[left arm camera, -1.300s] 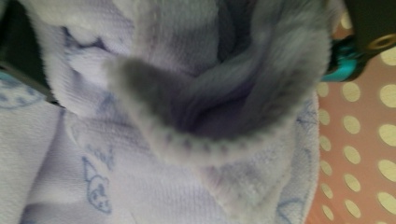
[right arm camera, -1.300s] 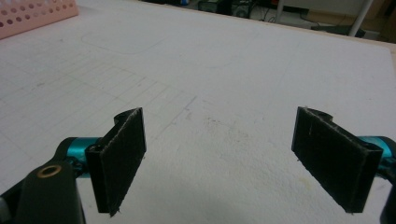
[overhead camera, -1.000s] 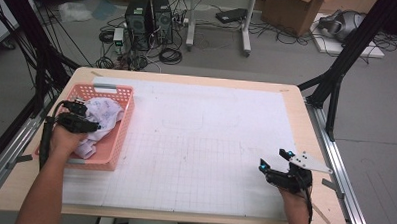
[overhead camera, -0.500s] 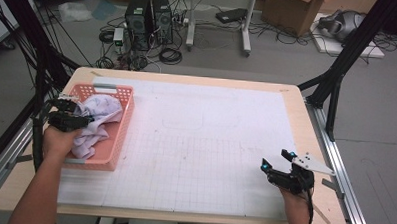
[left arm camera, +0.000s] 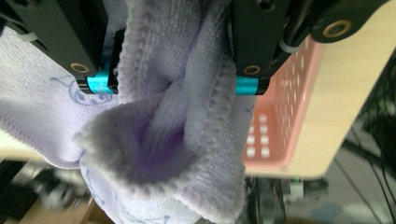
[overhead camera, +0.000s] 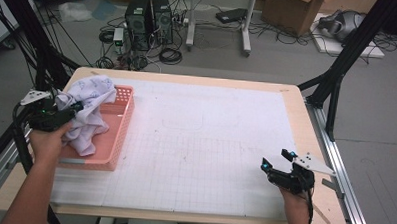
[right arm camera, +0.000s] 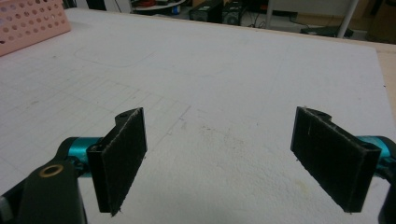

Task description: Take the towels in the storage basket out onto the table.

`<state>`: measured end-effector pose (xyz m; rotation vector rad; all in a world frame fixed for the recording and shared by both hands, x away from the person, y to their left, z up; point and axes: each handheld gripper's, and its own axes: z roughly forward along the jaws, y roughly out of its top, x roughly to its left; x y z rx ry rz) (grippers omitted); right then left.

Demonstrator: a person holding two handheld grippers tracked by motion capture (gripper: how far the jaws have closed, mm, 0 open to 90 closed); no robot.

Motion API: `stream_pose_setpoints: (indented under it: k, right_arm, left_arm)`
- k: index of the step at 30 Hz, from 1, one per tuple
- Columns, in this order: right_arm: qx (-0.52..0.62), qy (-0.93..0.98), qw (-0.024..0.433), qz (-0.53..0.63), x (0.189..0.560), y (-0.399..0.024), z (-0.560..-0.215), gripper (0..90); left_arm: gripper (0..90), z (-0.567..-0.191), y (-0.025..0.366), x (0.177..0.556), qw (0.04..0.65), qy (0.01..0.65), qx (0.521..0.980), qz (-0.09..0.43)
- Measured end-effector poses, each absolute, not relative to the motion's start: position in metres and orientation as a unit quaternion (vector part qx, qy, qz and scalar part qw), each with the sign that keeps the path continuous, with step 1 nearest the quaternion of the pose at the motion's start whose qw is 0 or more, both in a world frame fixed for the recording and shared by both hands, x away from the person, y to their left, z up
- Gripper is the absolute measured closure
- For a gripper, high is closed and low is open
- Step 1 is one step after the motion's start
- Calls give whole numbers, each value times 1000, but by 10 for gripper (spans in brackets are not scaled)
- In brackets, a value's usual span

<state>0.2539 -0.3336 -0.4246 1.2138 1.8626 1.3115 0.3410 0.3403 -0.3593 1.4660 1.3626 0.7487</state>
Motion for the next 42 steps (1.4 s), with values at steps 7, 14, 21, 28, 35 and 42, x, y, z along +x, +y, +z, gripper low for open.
stream_pose_setpoints:
  k: [7,14,21,28,35,42]
  right_arm:
    - [454,693,274,488,253,-333,-424,173]
    - [447,695,273,492,253,-332,-424,172]
    - [440,702,271,491,255,-330,-425,172]
    - [434,707,270,489,257,-328,-426,172]
    - [432,708,269,488,256,-328,-426,172]
    - [433,710,268,487,258,-328,-426,172]
  left_arm:
    - [624,-343,336,330,530,521,581,332]
    - [624,-332,335,324,552,485,577,356]
    - [624,-324,336,318,594,450,562,360]
    - [624,-309,328,313,635,400,557,356]
    - [624,-301,319,313,654,370,565,341]
    - [624,-284,308,313,673,323,578,331]
